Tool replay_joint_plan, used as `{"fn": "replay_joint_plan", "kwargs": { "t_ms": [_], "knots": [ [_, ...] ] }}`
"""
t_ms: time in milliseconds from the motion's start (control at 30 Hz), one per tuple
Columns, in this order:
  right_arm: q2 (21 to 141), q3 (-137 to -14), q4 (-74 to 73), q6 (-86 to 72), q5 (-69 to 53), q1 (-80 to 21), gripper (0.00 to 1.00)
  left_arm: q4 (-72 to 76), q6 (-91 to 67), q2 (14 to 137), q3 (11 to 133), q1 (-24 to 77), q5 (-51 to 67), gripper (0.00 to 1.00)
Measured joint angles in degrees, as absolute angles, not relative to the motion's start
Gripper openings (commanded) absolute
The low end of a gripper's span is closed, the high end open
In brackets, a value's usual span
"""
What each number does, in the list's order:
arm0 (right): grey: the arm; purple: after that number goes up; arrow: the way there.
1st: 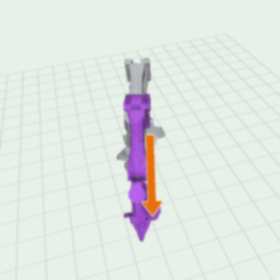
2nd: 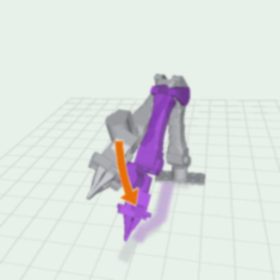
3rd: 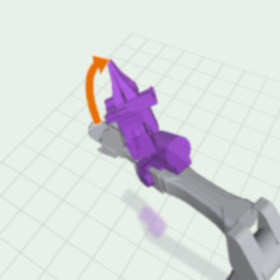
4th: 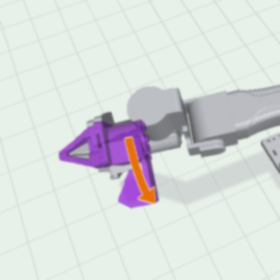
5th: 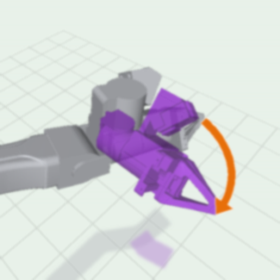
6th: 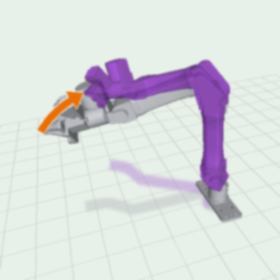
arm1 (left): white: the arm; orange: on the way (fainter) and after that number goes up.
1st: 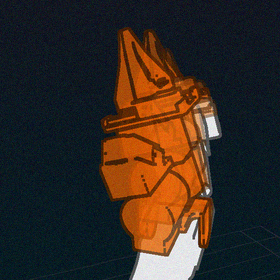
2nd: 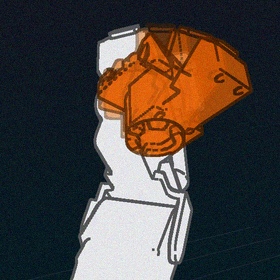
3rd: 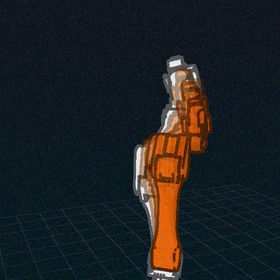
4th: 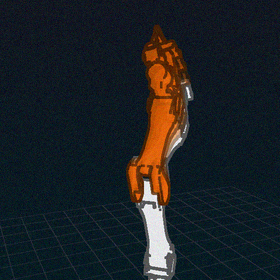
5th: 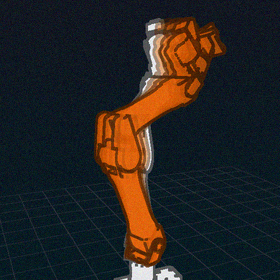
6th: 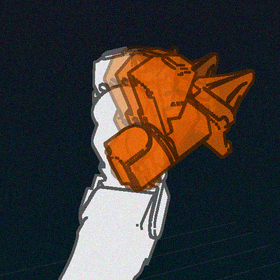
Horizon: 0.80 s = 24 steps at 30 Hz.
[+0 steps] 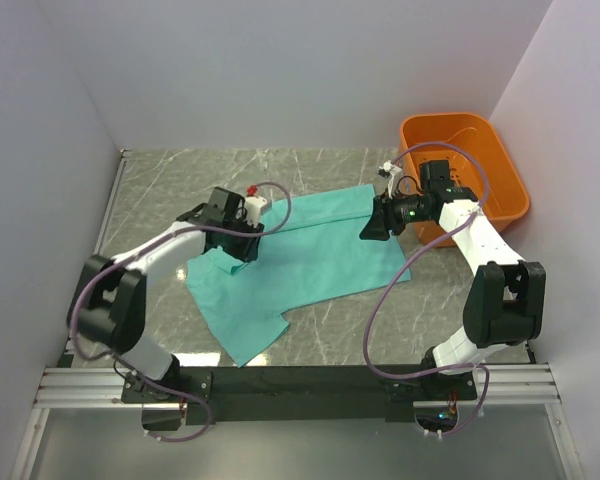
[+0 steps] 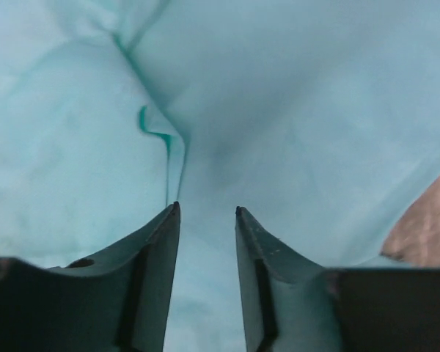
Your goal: Fold and stack the t-shirts
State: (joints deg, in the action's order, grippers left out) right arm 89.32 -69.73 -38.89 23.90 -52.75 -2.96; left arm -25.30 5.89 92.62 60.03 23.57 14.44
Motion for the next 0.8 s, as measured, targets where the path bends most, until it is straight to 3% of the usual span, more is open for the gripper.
{"fn": "replay_joint_plan", "kwargs": {
  "t_ms": [133, 233, 500, 800],
  "knots": [
    [89.62, -69.76, -38.92, 23.97, -51.62, -3.42, 0.56, -20.62, -1.74, 82.48, 56.07, 22.20, 11.55, 0.55],
    [90.41, -70.04, -38.96, 24.32, -50.09, -4.80, 0.56, -14.87, -9.37, 75.61, 52.12, 18.02, 10.87, 0.57],
    [93.65, -72.90, -37.87, 23.55, -41.17, -20.45, 0.57, -5.82, -28.18, 68.64, 37.76, 10.11, 8.62, 0.58],
    [109.03, -92.29, -30.41, 5.10, -32.16, -36.69, 0.60, -5.50, -36.82, 52.86, 30.24, 9.56, 5.06, 0.60]
  ]
}}
